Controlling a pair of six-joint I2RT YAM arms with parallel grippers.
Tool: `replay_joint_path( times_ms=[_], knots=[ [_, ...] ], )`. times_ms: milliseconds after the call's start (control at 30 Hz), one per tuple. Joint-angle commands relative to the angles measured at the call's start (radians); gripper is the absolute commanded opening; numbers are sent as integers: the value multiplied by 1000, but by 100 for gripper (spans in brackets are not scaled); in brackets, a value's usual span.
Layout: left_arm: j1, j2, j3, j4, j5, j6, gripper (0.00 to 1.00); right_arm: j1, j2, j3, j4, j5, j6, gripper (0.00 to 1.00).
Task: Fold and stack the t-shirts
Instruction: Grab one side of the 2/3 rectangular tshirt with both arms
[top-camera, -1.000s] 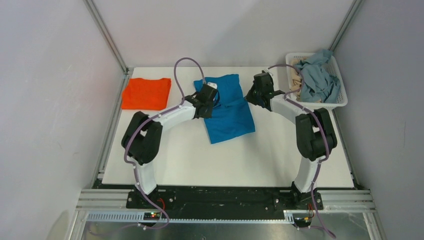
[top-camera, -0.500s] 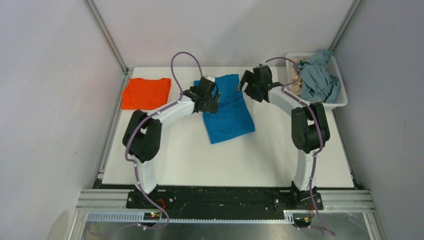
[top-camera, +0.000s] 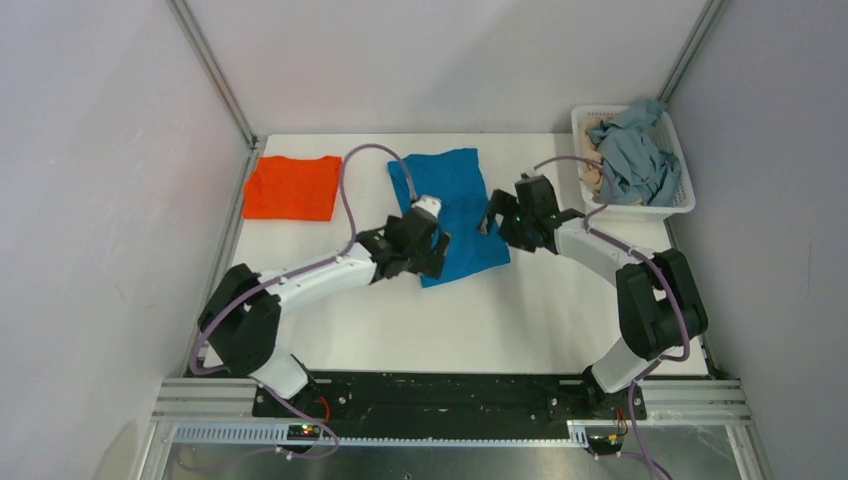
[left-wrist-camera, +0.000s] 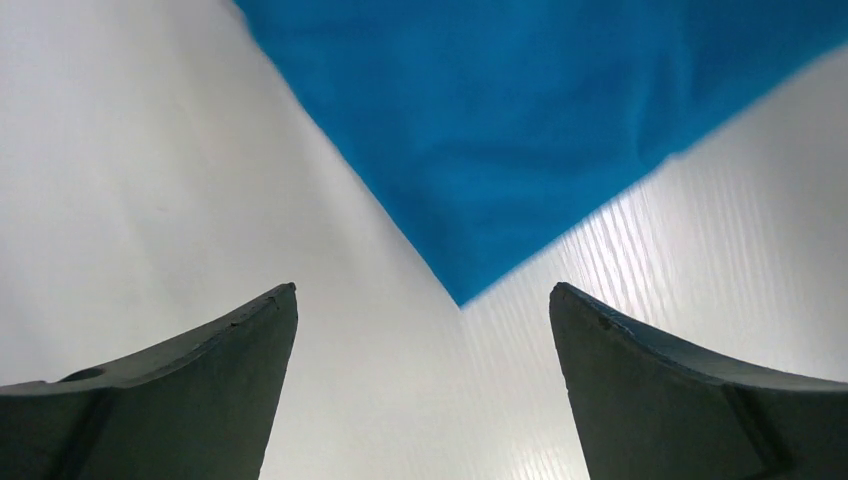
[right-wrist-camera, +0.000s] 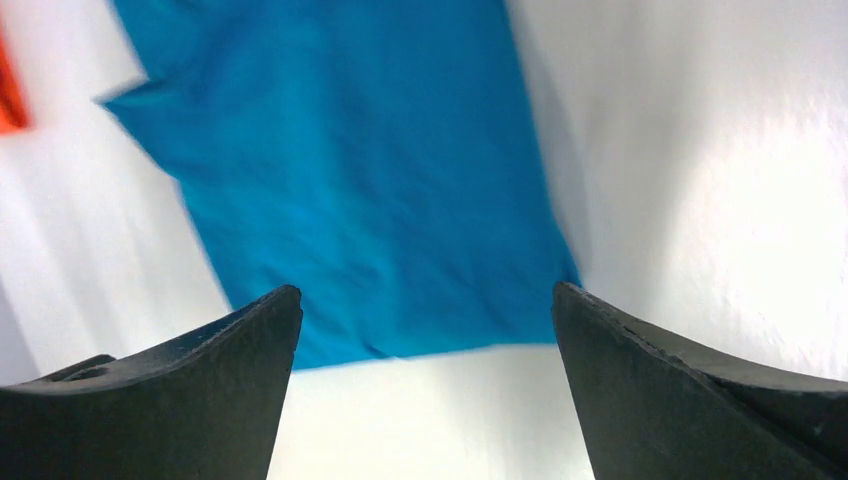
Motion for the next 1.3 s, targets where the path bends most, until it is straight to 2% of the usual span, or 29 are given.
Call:
replay_joint_path(
  times_ms=[0,100,300,400,533,667,733,800,867,900,967,1033,1100,1267],
  knots=[
    [-70,4,-61,62,10,-68,100,-42,-86,-152,-1,-34,1,98],
    [-80,54,-59,82,38,-84,95,-79,-101,-204,32,-74,26,97],
    [-82,124,-47,92,65,-87,66,-95,-55,-220,63,-88,62,90],
    [-82,142,-62,100,61,-91,60,-102,-37,-220,82,-96,75,86],
    [-79,179,-65,115,30,-102,54,-106,-9,-220,109,-123,77,72],
    [-75,205,-60,130,39,-99,45,-106,8,-221,103,-121,80,65],
    [-74,215,-67,137,39,-95,36,-105,9,-222,102,-111,79,62],
    [-73,220,-73,141,19,-100,14,-105,13,-223,105,-98,78,57],
    [-72,218,-81,155,12,-103,2,-105,20,-222,113,-97,81,49],
    [-72,218,-87,165,11,-101,1,-106,22,-223,115,-102,83,46],
    [-71,211,-93,174,5,-100,0,-104,26,-223,118,-107,84,30],
    [-71,194,-106,177,1,-112,0,-104,23,-229,117,-104,83,4],
    [-72,157,-137,182,-3,-134,0,-104,3,-233,95,-84,78,0],
    [-121,10,-262,183,-4,-195,0,-98,-96,-283,17,-49,49,0]
  ],
)
